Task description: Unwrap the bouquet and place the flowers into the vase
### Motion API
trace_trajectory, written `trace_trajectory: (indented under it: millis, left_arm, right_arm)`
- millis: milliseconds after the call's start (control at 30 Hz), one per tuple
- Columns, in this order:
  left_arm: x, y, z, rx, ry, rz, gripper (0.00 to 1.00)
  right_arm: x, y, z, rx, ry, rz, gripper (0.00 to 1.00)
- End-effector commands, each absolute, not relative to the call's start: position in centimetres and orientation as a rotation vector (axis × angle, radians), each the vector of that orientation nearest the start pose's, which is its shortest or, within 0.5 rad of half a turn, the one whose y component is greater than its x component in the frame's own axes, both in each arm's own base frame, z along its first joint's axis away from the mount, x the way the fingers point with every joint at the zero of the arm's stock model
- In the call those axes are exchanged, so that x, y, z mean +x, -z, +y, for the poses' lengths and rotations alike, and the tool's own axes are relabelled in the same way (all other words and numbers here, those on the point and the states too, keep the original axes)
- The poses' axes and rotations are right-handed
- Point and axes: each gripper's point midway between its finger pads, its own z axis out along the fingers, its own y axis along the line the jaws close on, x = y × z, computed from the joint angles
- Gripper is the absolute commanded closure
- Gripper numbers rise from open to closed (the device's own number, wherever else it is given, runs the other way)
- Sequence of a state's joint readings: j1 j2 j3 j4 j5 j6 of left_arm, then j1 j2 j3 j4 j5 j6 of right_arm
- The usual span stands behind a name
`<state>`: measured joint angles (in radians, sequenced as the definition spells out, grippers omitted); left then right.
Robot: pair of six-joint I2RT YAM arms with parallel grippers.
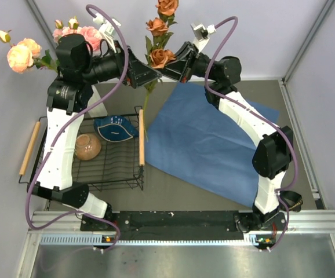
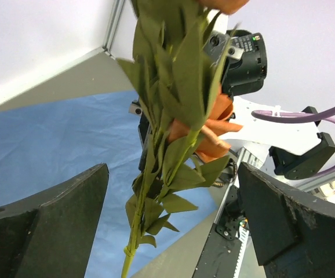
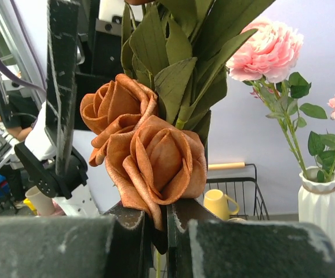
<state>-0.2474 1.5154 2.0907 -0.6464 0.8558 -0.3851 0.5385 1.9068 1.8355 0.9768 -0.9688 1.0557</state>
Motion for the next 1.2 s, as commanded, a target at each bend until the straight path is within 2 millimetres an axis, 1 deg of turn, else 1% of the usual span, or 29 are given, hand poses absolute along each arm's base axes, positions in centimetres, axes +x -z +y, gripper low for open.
trace_trajectory:
  millis: [0, 33, 67, 100, 133, 200, 300, 333, 367, 400, 433, 500, 533, 567, 600, 633, 700, 733, 767, 800, 833, 867, 900, 933, 1000, 1033, 1067, 1100, 1167]
  left_arm:
    - [27.8, -56.5, -21.5, 0.588, 1.127, 1.482, 0.01]
    - [27.8, -57.2, -21.5, 0.575, 1.137, 1.460, 0.01]
    - [28.0, -57.5, -21.5, 0.566, 1.136, 1.455, 0.01]
    - [28.7, -57.8, -21.3, 0.530, 1.116, 1.455, 0.02]
    - [29.0, -57.8, -21.2, 0.509, 1.106, 1.458, 0.04]
    - [30.0, -57.9, -21.0, 0.471, 1.087, 1.464, 0.08]
    - [30.4, -57.4, -21.2, 0.464, 1.103, 1.480, 0.15]
    - [29.8, -57.6, -21.0, 0.474, 1.096, 1.471, 0.16]
    - [29.9, -56.7, -20.9, 0.469, 1.090, 1.490, 0.14]
    - [28.7, -57.2, -20.4, 0.478, 1.057, 1.464, 0.08]
    - [29.0, -55.7, -20.3, 0.467, 1.047, 1.497, 0.04]
    - [28.4, -55.3, -19.9, 0.466, 1.020, 1.482, 0.01]
    - [27.8, -55.0, -19.9, 0.478, 1.029, 1.482, 0.03]
    - [27.7, -54.7, -20.0, 0.484, 1.038, 1.492, 0.07]
    - [27.7, -54.4, -20.1, 0.488, 1.042, 1.502, 0.14]
    - [27.9, -53.7, -20.1, 0.483, 1.037, 1.525, 0.23]
    - [28.1, -52.5, -19.7, 0.480, 0.985, 1.554, 0.29]
    - [28.6, -51.6, -19.7, 0.461, 0.951, 1.575, 0.30]
    - [28.7, -51.3, -19.7, 0.465, 0.937, 1.579, 0.30]
    - [28.8, -50.9, -19.9, 0.481, 0.929, 1.585, 0.30]
    - [28.6, -50.8, -20.6, 0.504, 0.938, 1.583, 0.30]
    - [29.0, -50.7, -20.7, 0.493, 0.907, 1.589, 0.31]
    - [29.6, -49.7, -21.0, 0.510, 0.868, 1.619, 0.32]
    - [29.2, -50.1, -21.7, 0.525, 0.844, 1.615, 0.33]
    - [30.5, -49.3, -21.4, 0.509, 0.736, 1.653, 0.38]
    - [30.2, -49.6, -21.7, 0.520, 0.723, 1.641, 0.39]
    - [30.7, -49.7, -21.3, 0.495, 0.673, 1.642, 0.39]
    - [30.3, -49.8, -21.4, 0.488, 0.658, 1.636, 0.40]
    - [30.4, -50.1, -20.8, 0.437, 0.597, 1.632, 0.39]
  right_arm:
    - [29.6, -51.6, 37.4, -0.940, -1.670, 0.896, 1.00]
    - [29.7, -51.2, 37.6, -0.939, -1.673, 0.925, 1.00]
    - [29.6, -51.2, 37.6, -0.954, -1.647, 0.916, 1.00]
    - [29.3, -51.2, 37.8, -0.960, -1.643, 0.918, 1.00]
    - [29.4, -50.8, 38.0, -0.959, -1.641, 0.933, 1.00]
    - [29.0, -50.9, 38.0, -0.966, -1.633, 0.930, 1.00]
    - [28.8, -51.1, 37.8, -0.959, -1.635, 0.933, 1.00]
    - [28.9, -51.1, 37.7, -0.951, -1.635, 0.936, 1.00]
    - [29.3, -51.3, 37.8, -0.913, -1.634, 0.954, 1.00]
    - [29.4, -51.7, 37.6, -0.888, -1.627, 0.958, 1.00]
    - [30.0, -52.1, 37.5, -0.846, -1.616, 0.963, 1.00]
    - [30.4, -52.3, 37.5, -0.821, -1.615, 0.976, 1.00]
    - [30.2, -52.5, 37.5, -0.816, -1.629, 0.974, 1.00]
    - [30.2, -52.8, 37.4, -0.812, -1.632, 0.964, 1.00]
    - [30.2, -52.9, 37.5, -0.804, -1.637, 0.963, 1.00]
    - [30.5, -53.2, 37.4, -0.777, -1.636, 0.965, 1.00]
    - [30.8, -53.3, 37.4, -0.754, -1.631, 0.979, 1.00]
    - [30.7, -53.7, 37.2, -0.746, -1.622, 0.971, 1.00]
    - [30.7, -53.8, 37.1, -0.742, -1.618, 0.973, 1.00]
    - [30.7, -53.8, 37.1, -0.740, -1.617, 0.973, 1.00]
    - [30.6, -54.0, 37.1, -0.745, -1.619, 0.969, 1.00]
    - [30.6, -54.0, 37.0, -0.744, -1.619, 0.970, 1.00]
    - [30.6, -53.9, 37.1, -0.745, -1.622, 0.977, 1.00]
    - [30.6, -54.0, 37.1, -0.744, -1.620, 0.976, 1.00]
    - [30.5, -54.0, 37.1, -0.746, -1.619, 0.978, 1.00]
    - [30.5, -54.0, 37.1, -0.746, -1.620, 0.983, 1.00]
    - [30.5, -53.9, 37.1, -0.744, -1.619, 0.989, 1.00]
    - [30.7, -54.0, 36.9, -0.735, -1.605, 0.989, 1.00]
    - [31.0, -53.9, 36.9, -0.699, -1.597, 1.025, 1.00]
